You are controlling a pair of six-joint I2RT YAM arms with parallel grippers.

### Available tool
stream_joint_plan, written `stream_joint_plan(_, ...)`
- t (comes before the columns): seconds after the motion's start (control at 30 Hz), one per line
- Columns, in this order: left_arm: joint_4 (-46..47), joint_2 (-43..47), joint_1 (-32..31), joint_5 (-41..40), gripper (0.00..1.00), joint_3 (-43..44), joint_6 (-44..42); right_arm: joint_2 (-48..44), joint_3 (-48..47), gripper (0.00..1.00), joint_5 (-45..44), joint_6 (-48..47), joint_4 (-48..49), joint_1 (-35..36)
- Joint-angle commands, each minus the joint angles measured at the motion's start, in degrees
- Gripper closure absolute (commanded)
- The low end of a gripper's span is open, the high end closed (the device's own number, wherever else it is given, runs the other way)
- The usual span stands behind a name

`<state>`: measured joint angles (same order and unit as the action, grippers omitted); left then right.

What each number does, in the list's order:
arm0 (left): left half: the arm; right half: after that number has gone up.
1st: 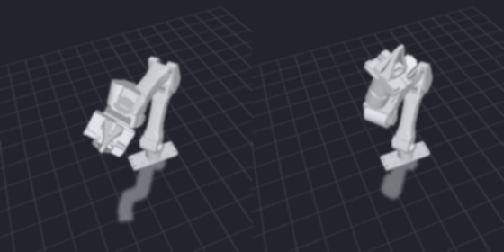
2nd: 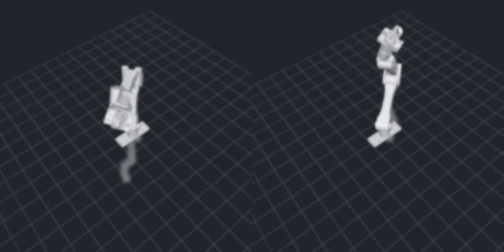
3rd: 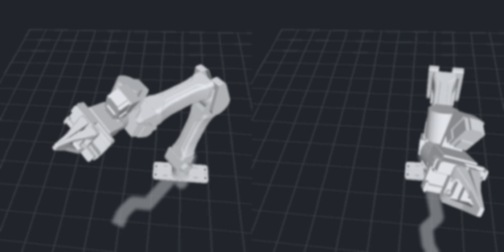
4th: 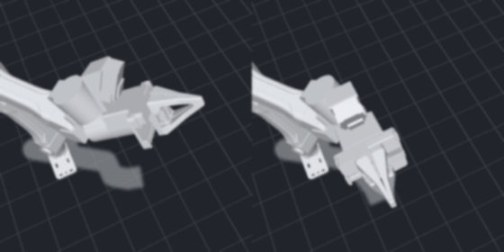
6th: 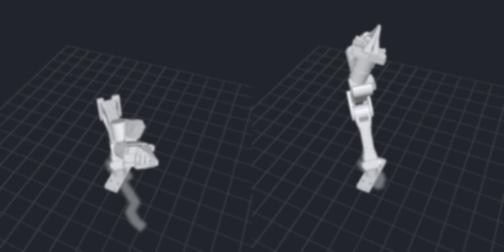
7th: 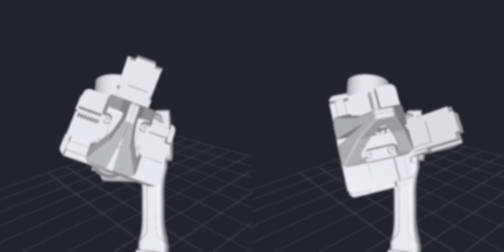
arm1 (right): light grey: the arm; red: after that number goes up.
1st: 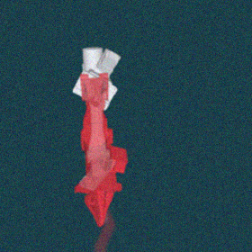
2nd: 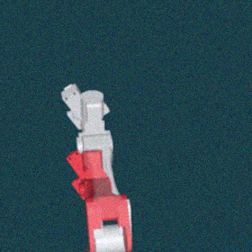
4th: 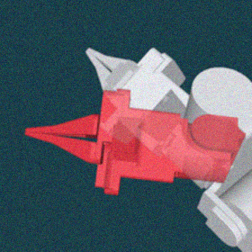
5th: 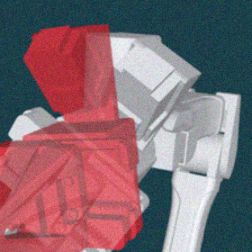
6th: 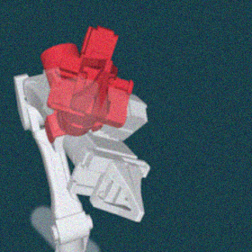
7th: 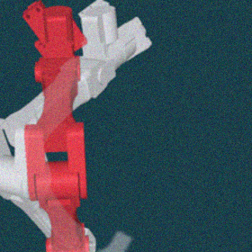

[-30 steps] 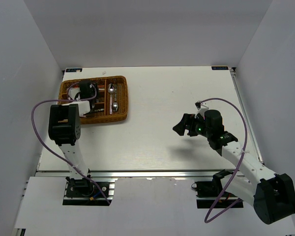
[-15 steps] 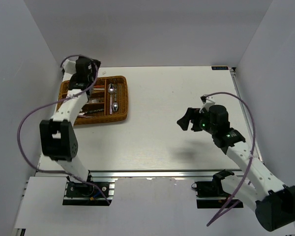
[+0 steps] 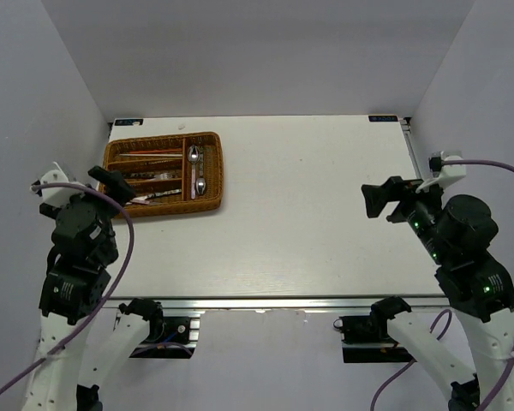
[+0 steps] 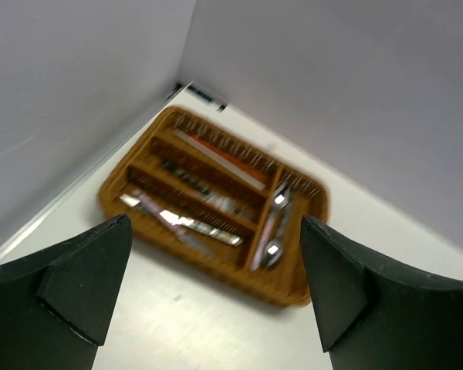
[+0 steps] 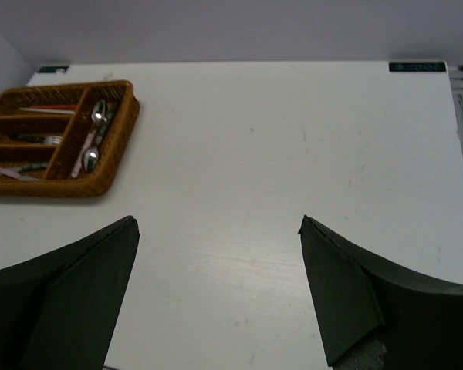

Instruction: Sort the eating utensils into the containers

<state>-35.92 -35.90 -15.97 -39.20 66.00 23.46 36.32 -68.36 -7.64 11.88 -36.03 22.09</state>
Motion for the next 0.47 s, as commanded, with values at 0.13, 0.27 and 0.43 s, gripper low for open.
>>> stream_joint_plan(0.13,-15.2,7.3,-0.1,2.5,0.02,-3.6,-6.1,-6.4,7.5,0.11,-4.7,-2.9,-7.0,-0.1)
stream_joint_plan(0.27,-16.5,11.5,-0.1,3.3,0.02,-5.5,-6.8,-10.0,12.8,0.11,-4.8,-1.9,-7.1,-0.2)
stream_joint_plan(0.43,-17.7,12.4,-0.1,4.6,0.02,-5.3,-6.9,-11.4,13.7,0.11,-4.5,-1.9,-7.0,-0.1)
